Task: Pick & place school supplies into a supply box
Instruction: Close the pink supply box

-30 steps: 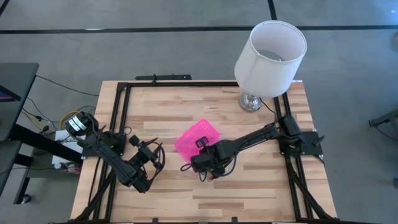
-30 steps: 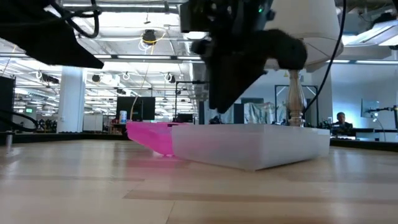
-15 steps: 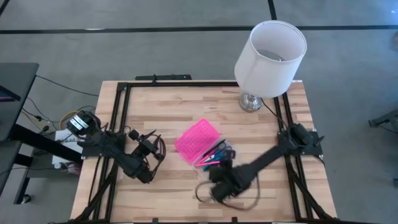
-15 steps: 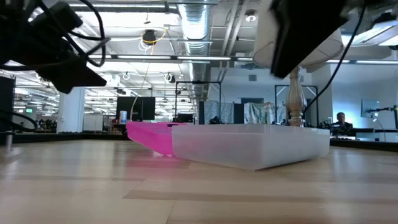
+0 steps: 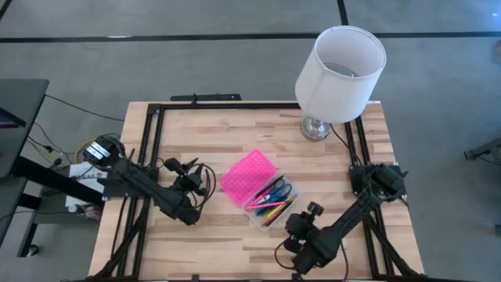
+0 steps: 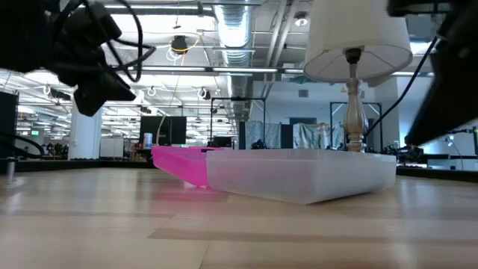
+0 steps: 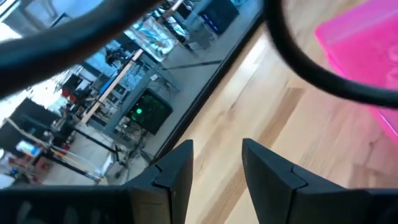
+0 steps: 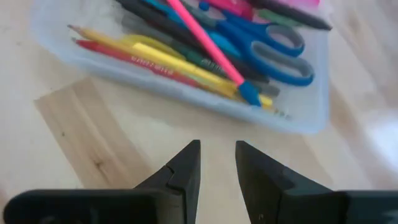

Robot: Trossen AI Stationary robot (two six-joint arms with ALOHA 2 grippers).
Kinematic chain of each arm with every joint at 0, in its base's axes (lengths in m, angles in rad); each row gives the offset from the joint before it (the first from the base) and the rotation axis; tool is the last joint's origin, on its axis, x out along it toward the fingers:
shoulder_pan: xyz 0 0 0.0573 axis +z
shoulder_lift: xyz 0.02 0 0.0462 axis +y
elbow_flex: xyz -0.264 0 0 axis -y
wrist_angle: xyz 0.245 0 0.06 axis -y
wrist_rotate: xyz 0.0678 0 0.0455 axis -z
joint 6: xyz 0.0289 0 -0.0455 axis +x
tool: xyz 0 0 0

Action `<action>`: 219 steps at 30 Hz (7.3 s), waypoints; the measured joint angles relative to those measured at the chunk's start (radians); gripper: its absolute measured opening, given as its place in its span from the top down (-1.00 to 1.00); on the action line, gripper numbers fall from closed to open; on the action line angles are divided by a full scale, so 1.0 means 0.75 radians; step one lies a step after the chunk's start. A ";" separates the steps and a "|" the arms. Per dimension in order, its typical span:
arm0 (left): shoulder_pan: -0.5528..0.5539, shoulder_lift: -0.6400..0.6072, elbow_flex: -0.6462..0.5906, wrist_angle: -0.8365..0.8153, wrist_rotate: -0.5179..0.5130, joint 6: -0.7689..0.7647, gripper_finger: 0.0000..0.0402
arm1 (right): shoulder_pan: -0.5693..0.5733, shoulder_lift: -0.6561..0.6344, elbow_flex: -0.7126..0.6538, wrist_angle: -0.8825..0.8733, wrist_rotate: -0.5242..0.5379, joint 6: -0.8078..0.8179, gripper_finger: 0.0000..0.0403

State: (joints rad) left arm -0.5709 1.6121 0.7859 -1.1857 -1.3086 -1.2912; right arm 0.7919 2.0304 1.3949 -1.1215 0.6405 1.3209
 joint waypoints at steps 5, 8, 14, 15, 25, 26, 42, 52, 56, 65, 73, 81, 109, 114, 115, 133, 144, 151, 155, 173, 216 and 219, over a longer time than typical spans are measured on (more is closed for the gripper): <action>0.002 -0.070 0.071 0.084 0.059 0.394 0.34 | 0.058 0.000 -0.097 0.134 0.056 0.075 0.53; 0.019 -0.114 0.099 0.217 0.131 0.723 0.34 | 0.079 0.000 -0.149 0.165 0.057 0.128 0.53; 0.143 -0.220 0.107 0.548 0.468 1.402 0.34 | 0.133 0.001 -0.219 0.206 0.101 0.249 0.53; 0.178 -0.239 0.107 0.577 0.504 1.482 0.34 | 0.141 0.001 -0.229 0.216 0.107 0.267 0.53; 0.781 -0.392 0.107 0.782 1.127 2.121 0.34 | 0.151 0.001 -0.328 0.334 0.110 0.303 0.53; 0.846 -0.392 0.107 0.824 1.212 2.185 0.34 | 0.145 0.001 -0.343 0.357 0.109 0.303 0.53; 1.365 -0.116 0.108 1.053 1.852 2.604 0.34 | 0.048 -0.011 -0.423 0.504 0.155 0.213 0.53; 1.397 0.080 0.107 1.214 2.011 2.677 0.34 | -0.016 -0.010 -0.426 0.586 0.161 0.113 0.53; 1.401 0.080 0.106 1.226 2.106 2.681 0.34 | -0.032 -0.010 -0.458 0.626 0.167 0.080 0.53; 1.401 0.097 0.107 1.231 2.223 2.675 0.34 | -0.047 -0.014 -0.557 0.799 0.226 -0.015 0.64; 1.376 0.099 0.107 1.272 2.334 2.648 0.34 | -0.049 -0.014 -0.562 0.814 0.239 -0.062 0.69; 1.296 0.099 0.107 1.292 2.335 2.639 0.34 | -0.049 -0.014 -0.565 0.831 0.243 -0.071 0.69; 1.242 0.099 0.106 1.297 2.401 2.601 0.34 | -0.047 -0.013 -0.565 0.843 0.247 -0.135 0.69; 1.242 0.095 0.107 1.295 2.441 2.601 0.34 | -0.047 -0.013 -0.565 0.842 0.248 -0.167 0.69; 1.242 0.095 0.108 1.294 2.446 2.601 0.34 | -0.047 -0.013 -0.565 0.842 0.248 -0.168 0.69; 1.270 0.092 0.113 1.302 2.448 2.602 0.34 | -0.039 -0.013 -0.565 0.838 0.246 -0.197 0.69; 1.270 -0.023 0.114 1.280 2.481 2.612 0.34 | -0.037 -0.012 -0.566 0.860 0.249 -0.278 0.69; 1.230 -0.103 0.114 1.291 2.515 2.602 0.34 | -0.036 -0.012 -0.567 0.865 0.251 -0.277 0.69; 1.179 -0.107 0.114 1.313 2.506 2.601 0.34 | -0.036 -0.012 -0.567 0.868 0.252 -0.276 0.69; 1.101 -0.134 0.115 1.281 2.405 2.580 0.34 | -0.035 -0.012 -0.566 0.869 0.252 -0.274 0.69; 0.961 0.088 0.098 1.108 2.108 2.504 0.34 | -0.055 -0.013 -0.565 0.886 0.252 -0.275 0.69; 0.973 0.106 0.099 1.115 2.110 2.495 0.34 | -0.055 -0.013 -0.566 0.887 0.252 -0.275 0.69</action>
State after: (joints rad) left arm 0.1590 1.6917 0.8600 -0.3497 0.2736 0.5800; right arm 0.7509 2.0209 0.9707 -0.4562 0.8293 1.1149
